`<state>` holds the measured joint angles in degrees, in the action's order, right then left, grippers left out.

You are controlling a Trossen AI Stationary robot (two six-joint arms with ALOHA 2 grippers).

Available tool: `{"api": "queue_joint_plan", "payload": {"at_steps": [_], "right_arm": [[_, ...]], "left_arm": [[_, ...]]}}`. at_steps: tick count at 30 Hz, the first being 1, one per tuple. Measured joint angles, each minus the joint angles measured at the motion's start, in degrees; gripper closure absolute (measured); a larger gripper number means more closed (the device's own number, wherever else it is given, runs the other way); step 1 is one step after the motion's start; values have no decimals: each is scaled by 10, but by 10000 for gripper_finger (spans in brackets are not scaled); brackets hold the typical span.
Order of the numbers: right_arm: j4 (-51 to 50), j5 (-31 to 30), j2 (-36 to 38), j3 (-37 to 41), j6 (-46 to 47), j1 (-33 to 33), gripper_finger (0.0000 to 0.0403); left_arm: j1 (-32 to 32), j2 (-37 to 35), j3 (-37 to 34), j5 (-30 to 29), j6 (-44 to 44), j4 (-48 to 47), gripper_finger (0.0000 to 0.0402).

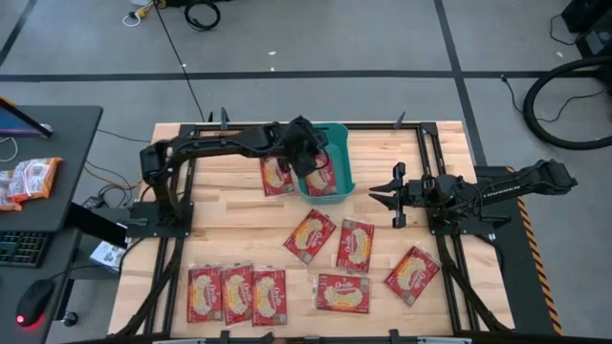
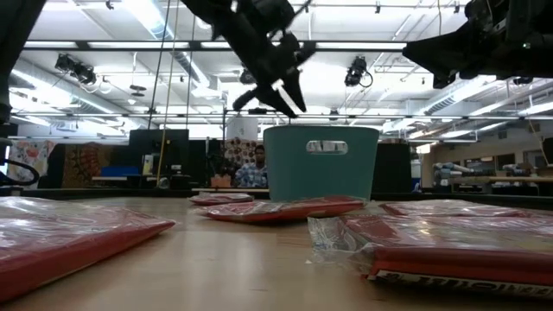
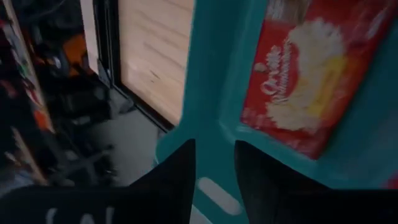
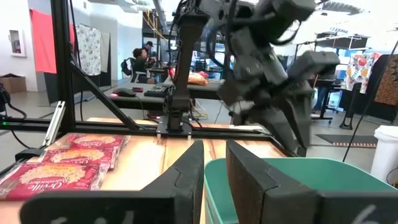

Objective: Sort popcorn bags into baskets
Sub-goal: Put the red popcorn bag into the green bin

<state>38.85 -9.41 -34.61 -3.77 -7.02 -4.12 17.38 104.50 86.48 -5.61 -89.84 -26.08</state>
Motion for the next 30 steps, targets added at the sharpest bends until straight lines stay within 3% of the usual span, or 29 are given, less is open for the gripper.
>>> {"api": "queue_joint_plan", "payload": {"at_steps": [3, 7, 16, 21, 30], "right_arm": [[0, 2, 0, 0, 8, 0, 330], [0, 3, 0, 0, 8, 0, 330], [0, 3, 0, 0, 14, 0, 330], [1, 3, 0, 0, 15, 0, 330], [2, 5, 0, 0, 30, -1, 330]], "left_arm": [[0, -25, 0, -2, 95, -57, 285], [10, -41, 0, -22, 299, -149, 285], [41, -33, -9, -26, 632, -302, 285], [53, -33, -91, 9, 667, -258, 285], [82, -33, -260, 8, 696, -4, 285]]}}
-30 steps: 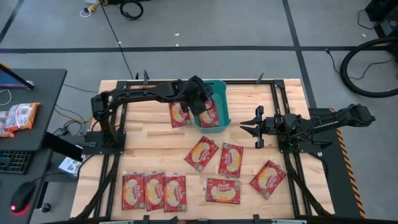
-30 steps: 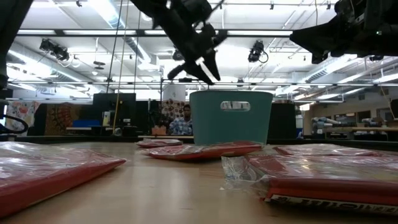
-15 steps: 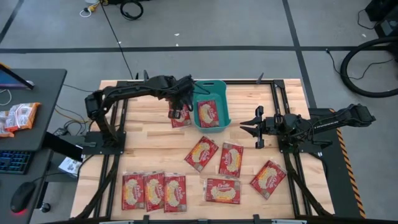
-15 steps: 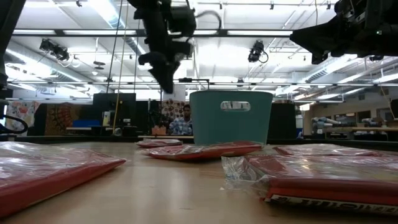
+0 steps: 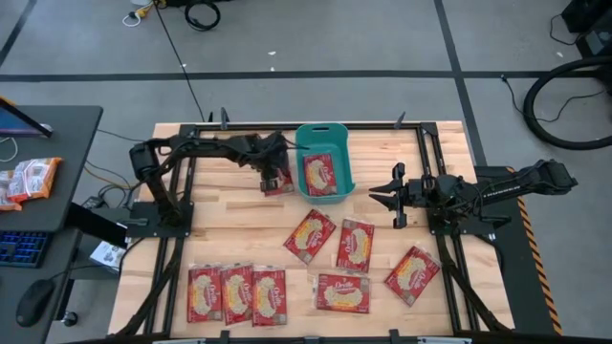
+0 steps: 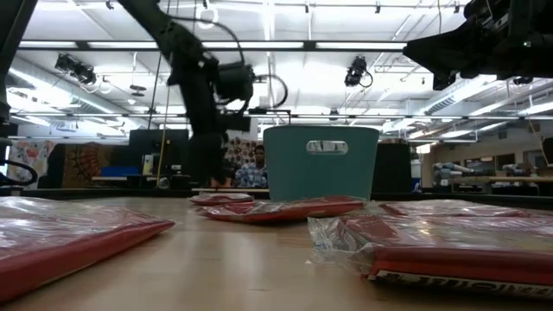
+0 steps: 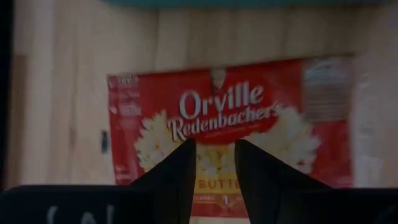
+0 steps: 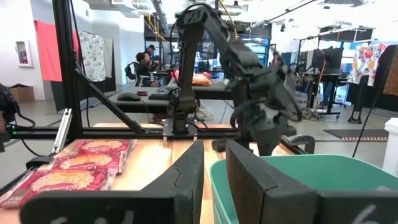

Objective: Sort popcorn bags into baskets
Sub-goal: Put the red popcorn bag into the green bin

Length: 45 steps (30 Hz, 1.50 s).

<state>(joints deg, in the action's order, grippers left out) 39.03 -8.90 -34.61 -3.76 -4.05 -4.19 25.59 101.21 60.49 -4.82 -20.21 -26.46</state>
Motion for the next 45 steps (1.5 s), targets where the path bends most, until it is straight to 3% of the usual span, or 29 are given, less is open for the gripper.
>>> {"api": "queue_joint_plan", "payload": {"at_steps": [6, 14, 18, 23, 28, 33, 38, 45], "right_arm": [[4, 0, 0, 0, 0, 0, 330], [8, 1, 0, 0, 0, 0, 330], [8, 1, 0, 0, -4, 0, 330], [8, 1, 0, 0, -9, 0, 330], [8, 1, 0, 0, -7, 0, 330], [8, 1, 0, 0, -7, 0, 330], [13, 1, 0, 0, -4, 0, 330], [18, 1, 0, 0, 0, 0, 330]], "left_arm": [[5, 0, -47, 2, 48, -3, 285], [-48, -14, -50, 5, 140, -143, 286], [-87, -21, -20, 16, 196, -254, 286], [-150, -24, 36, -4, 178, -338, 286], [-228, -24, 29, -81, 161, -340, 284], [-299, -24, 6, -162, 245, -337, 277], [-353, -24, -15, -174, 327, -309, 257], [-381, -24, -74, -202, 358, -279, 203]]}}
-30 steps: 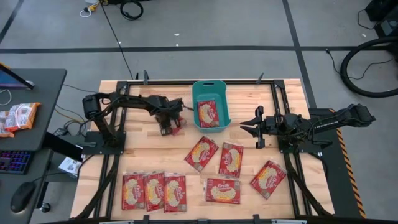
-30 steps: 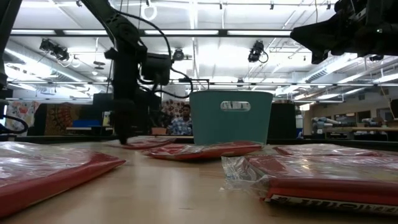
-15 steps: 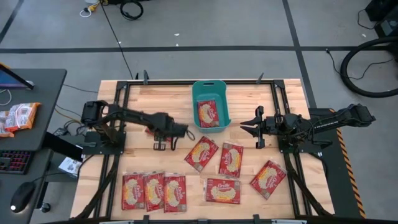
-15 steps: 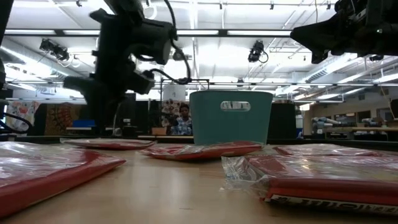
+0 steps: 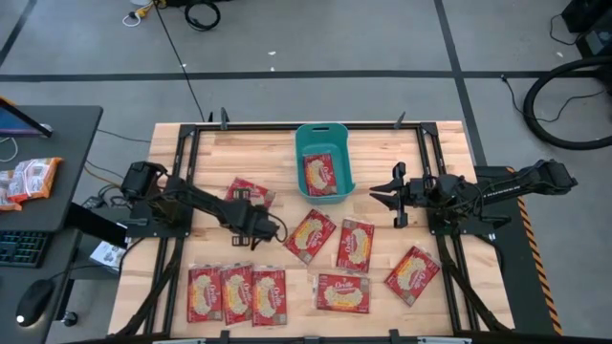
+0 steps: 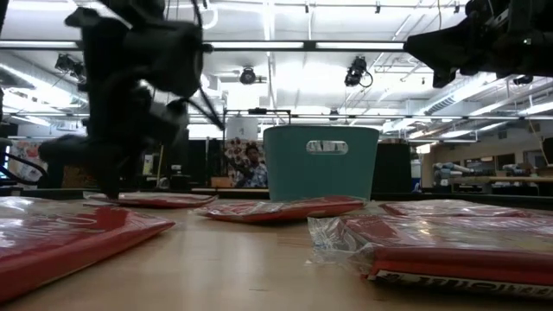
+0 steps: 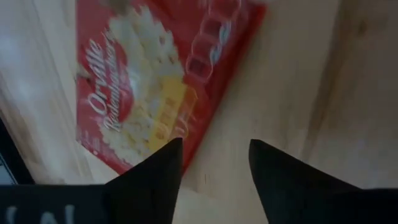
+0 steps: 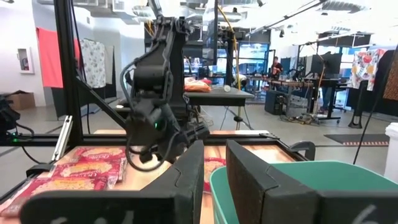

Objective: Sort popcorn bags into baskets
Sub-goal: Put the red popcorn bag into the green bin

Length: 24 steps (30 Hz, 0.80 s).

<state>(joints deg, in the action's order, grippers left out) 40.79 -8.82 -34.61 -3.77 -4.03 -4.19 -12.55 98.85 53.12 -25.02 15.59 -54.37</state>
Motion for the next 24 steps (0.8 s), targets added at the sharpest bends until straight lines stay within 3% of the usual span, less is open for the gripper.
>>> {"api": "queue_joint_plan", "payload": {"at_steps": [7, 15, 24], "right_arm": [[6, 0, 0, 0, -1, 0, 330], [6, 0, 0, 0, 0, 0, 330], [7, 0, 0, 0, -1, 0, 330]], "left_arm": [[0, 0, -46, -66, 2, 35, 185], [-3, -3, -78, -111, -97, 87, 185], [-2, -2, -86, -120, -101, 108, 199]]}}
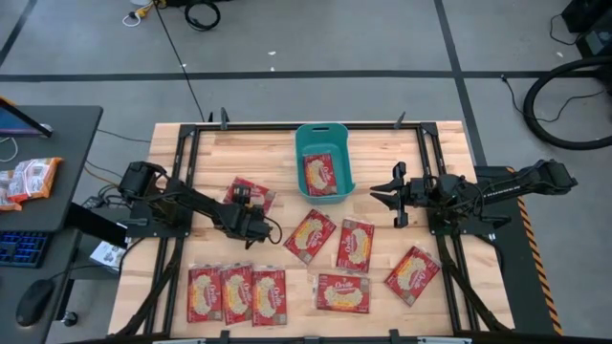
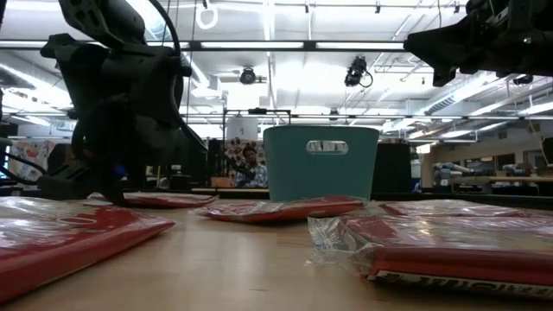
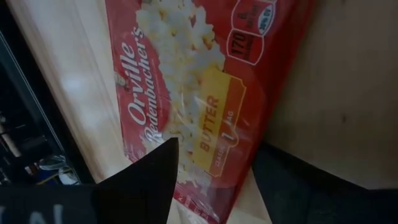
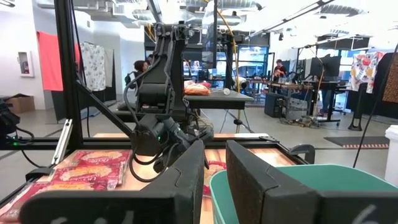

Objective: Sort popcorn bags into baskets
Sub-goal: Put the red popcorn bag into the green bin

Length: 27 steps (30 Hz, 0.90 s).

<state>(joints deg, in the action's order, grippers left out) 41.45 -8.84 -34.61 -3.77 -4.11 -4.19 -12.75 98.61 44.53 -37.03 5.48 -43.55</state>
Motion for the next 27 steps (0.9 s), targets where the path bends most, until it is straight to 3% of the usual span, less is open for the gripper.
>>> {"api": "queue_joint_plan", "payload": {"at_steps": [14, 20, 27], "right_arm": [[1, 0, 0, 0, 5, 0, 330], [3, 0, 0, 0, 5, 0, 330], [3, 0, 0, 0, 9, 0, 330]], "left_arm": [[-3, 3, 0, 25, 45, 19, 390], [-2, 1, 43, 37, 39, -34, 397], [18, -49, 112, 29, 58, -129, 399]]}}
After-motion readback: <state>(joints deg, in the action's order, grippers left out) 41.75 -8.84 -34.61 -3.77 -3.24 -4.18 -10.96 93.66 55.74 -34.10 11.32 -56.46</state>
